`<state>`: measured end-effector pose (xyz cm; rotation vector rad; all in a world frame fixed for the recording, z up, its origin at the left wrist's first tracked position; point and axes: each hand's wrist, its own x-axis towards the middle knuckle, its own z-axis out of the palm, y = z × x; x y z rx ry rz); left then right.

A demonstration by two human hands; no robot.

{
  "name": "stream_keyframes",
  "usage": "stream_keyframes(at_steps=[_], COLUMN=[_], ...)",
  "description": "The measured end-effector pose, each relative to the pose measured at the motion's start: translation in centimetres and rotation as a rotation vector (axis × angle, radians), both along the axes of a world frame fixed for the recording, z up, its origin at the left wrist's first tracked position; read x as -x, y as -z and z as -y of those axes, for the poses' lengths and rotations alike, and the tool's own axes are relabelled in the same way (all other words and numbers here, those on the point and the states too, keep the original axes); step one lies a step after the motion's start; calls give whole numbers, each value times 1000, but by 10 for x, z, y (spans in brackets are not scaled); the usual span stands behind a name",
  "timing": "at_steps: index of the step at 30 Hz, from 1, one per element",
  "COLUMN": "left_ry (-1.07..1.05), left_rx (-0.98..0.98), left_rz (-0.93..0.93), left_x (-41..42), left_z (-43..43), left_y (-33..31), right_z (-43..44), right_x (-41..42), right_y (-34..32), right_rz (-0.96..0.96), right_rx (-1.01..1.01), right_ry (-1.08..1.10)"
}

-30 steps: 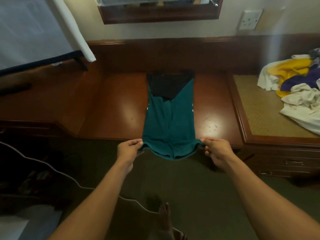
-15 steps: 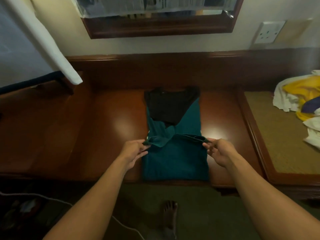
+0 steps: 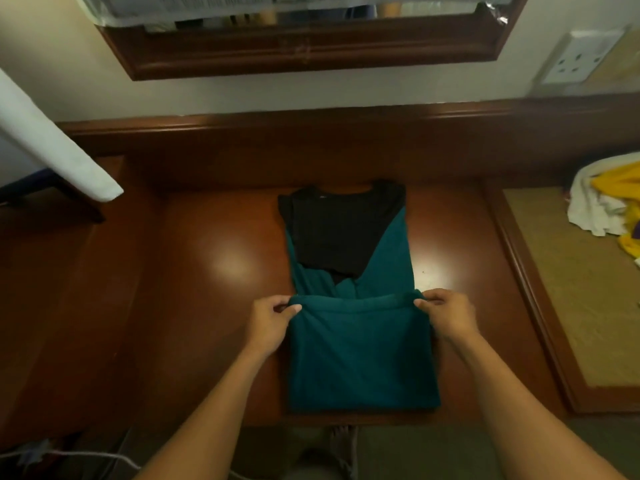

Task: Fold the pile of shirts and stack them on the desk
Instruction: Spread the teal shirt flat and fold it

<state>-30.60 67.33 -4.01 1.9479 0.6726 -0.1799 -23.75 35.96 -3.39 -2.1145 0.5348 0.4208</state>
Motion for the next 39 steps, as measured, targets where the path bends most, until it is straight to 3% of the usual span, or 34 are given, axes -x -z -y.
stream_keyframes(at_steps=[4,7,10,16,24,30,37,39], left_ry=[-39,-23,-89,-141,-126,-117,29,104], left_rx=[30,5,12,164,144,-170,-233,-337], left_rz=[51,-7,-87,-186,-134,-87,-66,-38], left_x=[-20,-28,-33,-36,-44,-26,23,45], left_z=[-4,-7,-6,4,-1,0,14,21], left_y=[2,18,29,42,46,53,45,41], right_z=[7,2,-2,-6,-13,-10,-4,-1], right_x=[-15,-30,-36,-30,-22,-23,14,34], right_y=[-11,4,25,39,44,47,43,40], right_rz=[73,21,-39,15,75,39,84,119], right_rx=[-141,-173,-140,-47,64,216,154,181], right_ry=[59,108,101,179,103,3,26,-20])
